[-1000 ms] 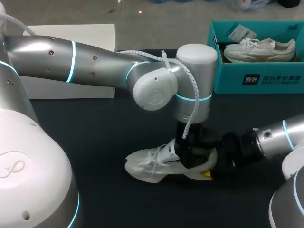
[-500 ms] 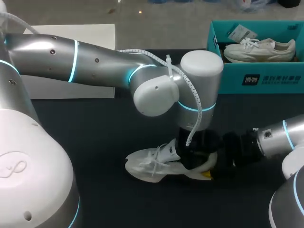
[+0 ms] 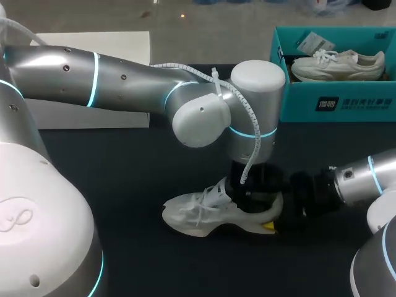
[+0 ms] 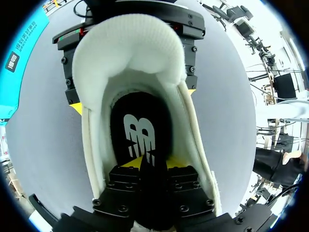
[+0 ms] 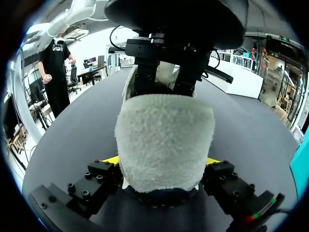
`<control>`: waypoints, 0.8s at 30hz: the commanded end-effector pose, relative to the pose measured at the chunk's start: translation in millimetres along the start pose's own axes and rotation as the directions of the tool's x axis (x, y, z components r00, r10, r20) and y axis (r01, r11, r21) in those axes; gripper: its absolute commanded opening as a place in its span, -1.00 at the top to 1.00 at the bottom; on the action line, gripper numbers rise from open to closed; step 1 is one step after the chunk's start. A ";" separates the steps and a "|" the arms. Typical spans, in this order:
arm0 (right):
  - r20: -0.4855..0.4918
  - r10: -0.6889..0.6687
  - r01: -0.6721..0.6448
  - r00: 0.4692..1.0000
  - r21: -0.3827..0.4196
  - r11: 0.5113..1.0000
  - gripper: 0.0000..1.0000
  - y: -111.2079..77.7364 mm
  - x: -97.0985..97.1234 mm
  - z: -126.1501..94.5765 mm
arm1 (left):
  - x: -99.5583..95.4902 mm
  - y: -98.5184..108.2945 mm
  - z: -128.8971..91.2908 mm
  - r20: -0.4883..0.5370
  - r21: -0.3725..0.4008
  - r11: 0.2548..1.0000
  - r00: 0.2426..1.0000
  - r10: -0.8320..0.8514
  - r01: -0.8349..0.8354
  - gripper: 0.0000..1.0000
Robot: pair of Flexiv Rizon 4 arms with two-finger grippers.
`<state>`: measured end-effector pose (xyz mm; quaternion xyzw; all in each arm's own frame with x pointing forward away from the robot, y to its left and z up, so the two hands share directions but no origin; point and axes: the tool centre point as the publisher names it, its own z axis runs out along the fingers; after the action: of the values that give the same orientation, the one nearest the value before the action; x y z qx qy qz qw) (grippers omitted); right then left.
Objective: Take the shoe out of the shoebox, open the shoe tongue, remove and reinsert the insole, then place the shoe into the shoebox
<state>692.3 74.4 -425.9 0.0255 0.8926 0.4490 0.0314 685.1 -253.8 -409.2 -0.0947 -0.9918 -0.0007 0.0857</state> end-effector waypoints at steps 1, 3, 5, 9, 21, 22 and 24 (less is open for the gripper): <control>0.002 -0.001 0.001 1.000 0.003 1.000 1.00 -0.9 2.5 5.3 | -17.3 0.8 88.5 0.026 0.008 1.000 1.000 -0.014 0.014 1.00; 0.002 -0.001 0.001 1.000 0.003 1.000 1.00 -0.9 2.5 5.3 | -17.1 0.7 89.0 0.050 0.016 1.000 0.998 -0.022 0.022 1.00; 0.002 -0.001 0.001 1.000 0.003 1.000 1.00 -0.9 2.5 5.3 | -15.6 0.4 84.2 0.080 0.042 0.998 0.996 -0.039 0.036 1.00; 0.002 -0.001 0.001 1.000 0.003 1.000 1.00 -0.9 2.5 5.3 | -13.5 3.8 66.8 0.139 0.105 0.991 0.986 -0.093 0.079 1.00; 0.002 -0.001 0.001 1.000 0.003 1.000 1.00 -0.9 2.5 5.3 | -9.8 8.3 11.8 0.166 0.319 0.939 0.967 -0.193 0.133 1.00; 0.002 -0.001 0.001 1.000 0.003 1.000 1.00 -0.9 2.5 5.3 | -10.0 8.1 8.7 0.160 0.335 0.933 0.968 -0.194 0.131 1.00; 0.002 -0.001 0.001 1.000 0.003 1.000 1.00 -0.9 2.5 5.3 | -10.1 7.1 2.9 0.158 0.348 0.929 0.969 -0.191 0.127 1.00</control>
<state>692.5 74.4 -425.1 0.0253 0.8925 0.4492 0.0316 688.1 -254.2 -408.7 0.0048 -0.9908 0.1354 0.0005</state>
